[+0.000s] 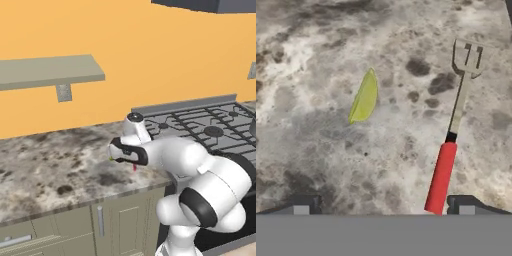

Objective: Put the tomato and lemon wedge in the pot. Retrieve the spatula and lightly stir the vegetables in the pot.

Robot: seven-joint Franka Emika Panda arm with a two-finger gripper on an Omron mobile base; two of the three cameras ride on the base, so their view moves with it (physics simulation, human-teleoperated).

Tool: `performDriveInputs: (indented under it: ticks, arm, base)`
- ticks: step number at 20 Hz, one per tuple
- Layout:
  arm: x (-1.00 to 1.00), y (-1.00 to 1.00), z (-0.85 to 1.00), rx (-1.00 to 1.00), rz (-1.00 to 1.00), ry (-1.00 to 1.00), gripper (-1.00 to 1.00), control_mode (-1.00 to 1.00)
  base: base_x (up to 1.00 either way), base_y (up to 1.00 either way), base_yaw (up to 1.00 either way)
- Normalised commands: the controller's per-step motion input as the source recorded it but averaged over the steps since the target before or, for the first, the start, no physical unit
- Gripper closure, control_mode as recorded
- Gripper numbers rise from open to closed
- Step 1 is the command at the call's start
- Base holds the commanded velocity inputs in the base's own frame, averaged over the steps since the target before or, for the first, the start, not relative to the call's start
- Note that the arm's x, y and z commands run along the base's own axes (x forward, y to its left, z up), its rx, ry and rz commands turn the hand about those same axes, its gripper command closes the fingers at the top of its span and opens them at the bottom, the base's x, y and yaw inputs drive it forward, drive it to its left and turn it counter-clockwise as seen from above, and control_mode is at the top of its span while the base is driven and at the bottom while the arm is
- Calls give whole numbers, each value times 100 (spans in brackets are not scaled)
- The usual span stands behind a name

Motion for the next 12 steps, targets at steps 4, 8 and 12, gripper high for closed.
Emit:
performDriveInputs:
  ticks: [4,8,12]
  arm:
    - [44,11,0,0,4,1,-100,-100]
    - [52,40,-14,0,0,10,-100,-100]
    - [18,43,-31,0,0,2,-100,-100]
  base:
    - [0,0,0]
    - [0,0,0]
    - [0,0,0]
